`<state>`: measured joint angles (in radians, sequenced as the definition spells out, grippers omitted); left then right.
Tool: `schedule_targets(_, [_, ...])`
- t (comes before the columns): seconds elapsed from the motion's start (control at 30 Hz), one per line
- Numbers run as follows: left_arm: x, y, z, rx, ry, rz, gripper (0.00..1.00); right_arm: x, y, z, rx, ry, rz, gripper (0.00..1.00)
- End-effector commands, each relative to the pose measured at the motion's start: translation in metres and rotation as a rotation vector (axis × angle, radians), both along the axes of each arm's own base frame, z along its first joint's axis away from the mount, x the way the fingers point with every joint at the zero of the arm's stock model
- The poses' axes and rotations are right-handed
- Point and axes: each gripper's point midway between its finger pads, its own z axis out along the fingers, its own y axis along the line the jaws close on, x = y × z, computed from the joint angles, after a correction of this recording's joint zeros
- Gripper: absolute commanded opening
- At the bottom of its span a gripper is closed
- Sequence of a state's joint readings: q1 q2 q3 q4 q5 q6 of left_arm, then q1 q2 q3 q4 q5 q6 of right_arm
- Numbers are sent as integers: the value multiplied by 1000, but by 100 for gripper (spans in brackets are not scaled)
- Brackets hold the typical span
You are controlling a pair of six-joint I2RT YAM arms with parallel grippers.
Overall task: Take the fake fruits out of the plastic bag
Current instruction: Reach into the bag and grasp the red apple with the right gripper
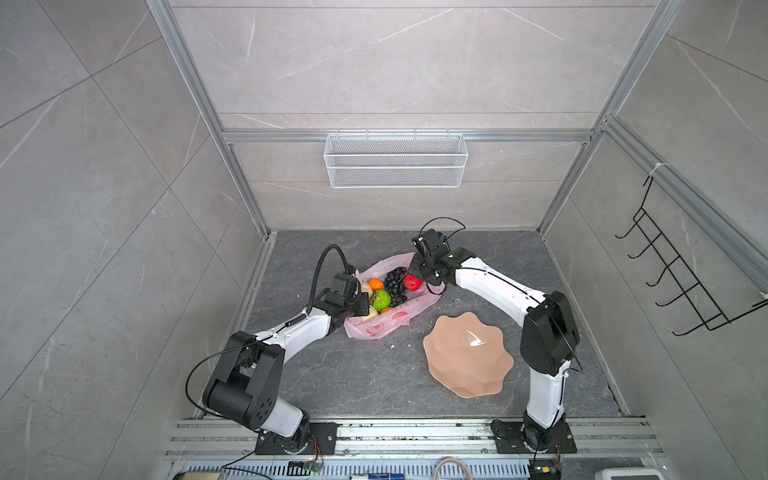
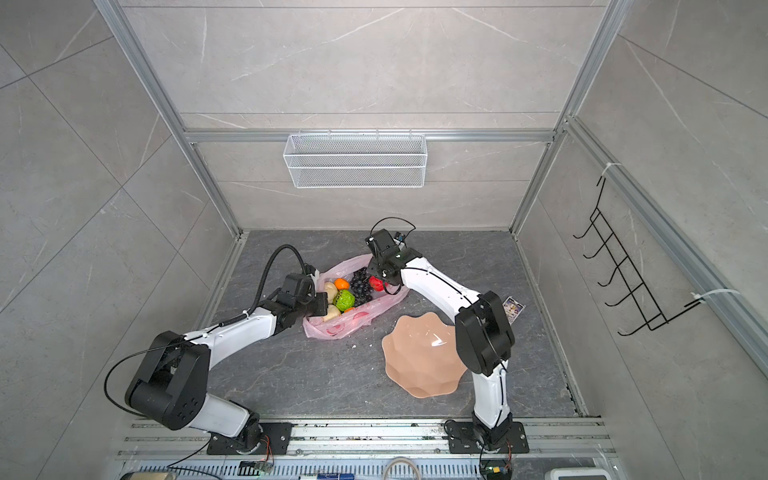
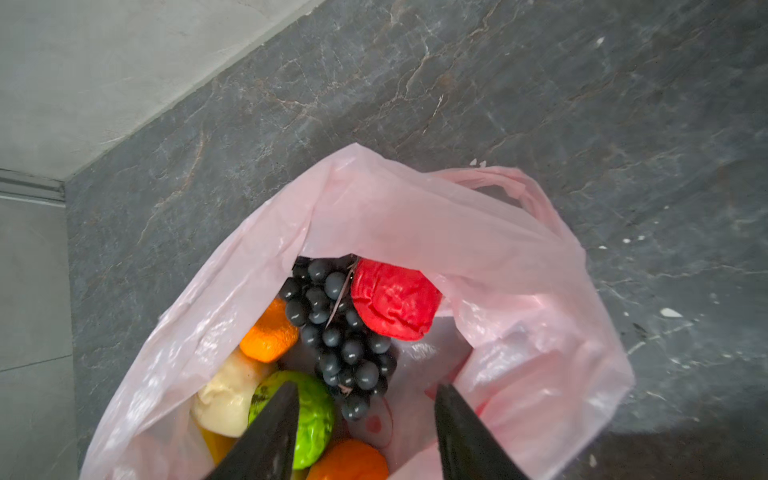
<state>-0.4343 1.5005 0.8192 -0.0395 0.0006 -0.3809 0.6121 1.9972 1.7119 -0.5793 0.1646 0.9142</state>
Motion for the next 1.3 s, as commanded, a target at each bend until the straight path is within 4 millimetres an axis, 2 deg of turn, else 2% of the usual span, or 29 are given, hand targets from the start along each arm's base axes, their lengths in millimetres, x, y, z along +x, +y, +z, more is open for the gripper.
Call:
schedule_targets(0.0, [8, -2, 17, 0, -56, -9, 0, 12, 5, -20, 64, 72, -67, 56])
schedule_targets(0.23, [7, -3, 17, -6, -55, -12, 0, 22, 1, -45, 71, 132, -126, 57])
schedule_targets(0.5, [7, -4, 16, -9, -52, -14, 0, 27, 0, -66, 62, 181, -133, 62])
schedule_targets(0.63, [7, -4, 16, -7, -53, -14, 0, 28, 1, -74, 48, 206, -134, 67])
schedule_targets(0.93, [8, -4, 16, -7, -52, -15, 0, 33, -2, -94, 0, 249, -150, 68])
schedule_targets(1.27, [8, -4, 17, -9, -57, -17, 0, 38, -9, -105, -25, 270, -169, 68])
